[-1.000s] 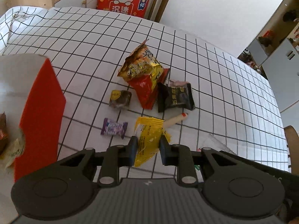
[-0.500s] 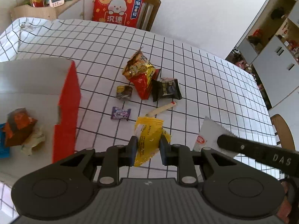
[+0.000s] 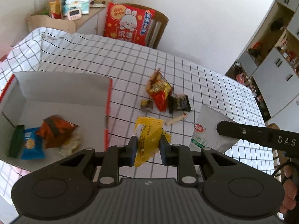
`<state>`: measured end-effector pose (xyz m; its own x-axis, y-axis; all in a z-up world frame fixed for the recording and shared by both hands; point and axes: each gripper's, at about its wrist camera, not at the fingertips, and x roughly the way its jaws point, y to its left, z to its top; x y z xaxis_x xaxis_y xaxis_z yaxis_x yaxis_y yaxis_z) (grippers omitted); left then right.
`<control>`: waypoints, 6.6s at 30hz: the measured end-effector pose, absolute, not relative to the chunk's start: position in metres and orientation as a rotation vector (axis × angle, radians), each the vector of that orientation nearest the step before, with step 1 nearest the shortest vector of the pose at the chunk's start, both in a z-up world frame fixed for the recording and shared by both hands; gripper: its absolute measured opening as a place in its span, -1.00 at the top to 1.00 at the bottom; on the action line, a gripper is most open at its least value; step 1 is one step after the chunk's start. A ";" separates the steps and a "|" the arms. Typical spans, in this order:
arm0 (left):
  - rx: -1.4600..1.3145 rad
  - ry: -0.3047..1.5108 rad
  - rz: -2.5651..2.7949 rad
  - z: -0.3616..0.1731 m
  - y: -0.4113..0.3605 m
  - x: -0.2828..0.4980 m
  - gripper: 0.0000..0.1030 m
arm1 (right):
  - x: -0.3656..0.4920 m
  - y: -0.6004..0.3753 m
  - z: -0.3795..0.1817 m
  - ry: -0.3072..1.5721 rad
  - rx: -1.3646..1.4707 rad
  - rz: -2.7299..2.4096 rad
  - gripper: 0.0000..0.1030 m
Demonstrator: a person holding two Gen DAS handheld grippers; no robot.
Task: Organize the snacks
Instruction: 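Carry the yellow packet and white packet over the box, then lower both packets into the box and open both grippers, then withdraw both tools from the box toward the remaining snacks, then grasp the red-and-yellow chip bag with left gripper while right gripper grasps the black packet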
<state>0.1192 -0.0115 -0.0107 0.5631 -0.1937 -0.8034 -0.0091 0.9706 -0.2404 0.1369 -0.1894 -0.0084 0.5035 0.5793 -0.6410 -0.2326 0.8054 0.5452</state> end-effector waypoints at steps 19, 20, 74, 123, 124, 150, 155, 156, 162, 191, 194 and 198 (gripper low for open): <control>-0.257 0.895 0.035 0.025 0.094 0.100 0.53 | 0.157 -0.068 0.019 0.916 0.354 0.680 0.92; -0.254 0.895 0.047 0.024 0.100 0.100 0.53 | 0.158 -0.060 0.017 0.922 0.347 0.685 0.92; -0.276 1.067 0.299 -0.084 0.187 0.129 0.12 | 0.183 0.033 -0.059 1.049 0.138 0.580 0.34; -0.255 0.904 -0.096 -0.025 -0.064 0.130 -0.50 | 0.135 -0.227 -0.031 0.859 0.206 0.338 -0.89; -0.251 0.907 -0.092 -0.027 -0.069 0.135 -0.49 | 0.138 -0.232 -0.032 0.857 0.198 0.327 -0.89; -0.196 1.061 0.004 -0.085 -0.099 0.289 -0.50 | 0.235 -0.231 -0.093 0.917 0.026 0.432 -0.89; -0.175 1.086 0.001 -0.100 -0.099 0.313 -0.49 | 0.257 -0.213 -0.108 0.937 0.007 0.452 -0.89; -0.169 1.086 0.003 -0.102 -0.100 0.316 -0.50 | 0.260 -0.209 -0.111 0.939 -0.005 0.457 -0.89; -0.167 1.112 -0.022 -0.117 -0.097 0.343 -0.50 | 0.282 -0.193 -0.127 0.942 -0.053 0.466 -0.89; -0.206 1.161 -0.017 -0.156 -0.090 0.351 -0.12 | 0.300 -0.178 -0.164 0.962 -0.054 0.374 0.01; -0.210 1.163 -0.007 -0.153 -0.090 0.346 -0.11 | 0.295 -0.180 -0.161 0.952 -0.056 0.367 0.03; -0.218 1.146 -0.003 -0.144 -0.089 0.338 -0.11 | 0.287 -0.187 -0.152 0.957 -0.013 0.364 0.03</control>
<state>0.3377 -0.0890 -0.1435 0.4141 -0.1143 -0.9030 -0.1090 0.9787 -0.1739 0.2870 -0.1873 -0.1520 0.5199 0.2983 -0.8005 -0.3095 0.9392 0.1490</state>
